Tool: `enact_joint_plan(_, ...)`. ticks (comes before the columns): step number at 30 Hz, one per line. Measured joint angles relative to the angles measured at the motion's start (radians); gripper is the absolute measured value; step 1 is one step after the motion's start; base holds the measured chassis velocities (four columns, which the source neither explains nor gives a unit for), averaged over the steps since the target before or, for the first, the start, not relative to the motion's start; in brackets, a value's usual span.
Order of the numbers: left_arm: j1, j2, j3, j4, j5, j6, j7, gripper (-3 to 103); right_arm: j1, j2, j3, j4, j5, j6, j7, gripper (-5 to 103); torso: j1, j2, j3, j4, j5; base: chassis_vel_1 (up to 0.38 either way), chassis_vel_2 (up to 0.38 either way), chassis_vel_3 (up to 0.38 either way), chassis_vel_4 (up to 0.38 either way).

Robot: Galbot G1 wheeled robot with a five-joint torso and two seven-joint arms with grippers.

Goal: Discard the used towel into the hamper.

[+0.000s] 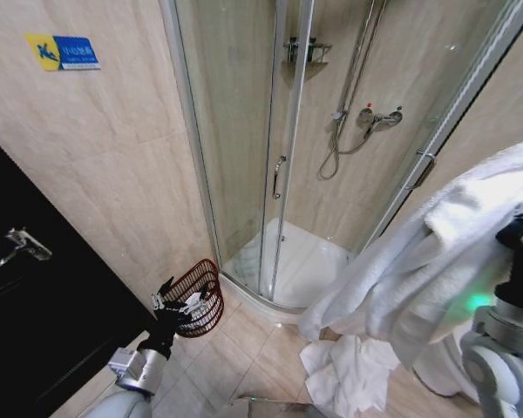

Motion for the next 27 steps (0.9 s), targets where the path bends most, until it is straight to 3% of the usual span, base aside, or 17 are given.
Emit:
enact_joint_plan(10, 0.000, 0.000, 0.000, 0.000, 0.000, 0.000, 0.000, 100, -0.006, 0.018, -0.012, 0.000, -0.017, 0.001, -0.004, 5, 0.000, 0.000, 0.000, 0.0000, 0.0000, 0.000, 0.000, 0.000, 0.000)
enact_joint_plan(27, 0.000, 0.000, 0.000, 0.000, 0.000, 0.000, 0.000, 100, 0.010, -0.009, -0.030, 0.000, 0.006, 0.016, 0.002, 5, 0.000, 0.000, 0.000, 0.0000, 0.0000, 0.000, 0.000, 0.000, 0.000)
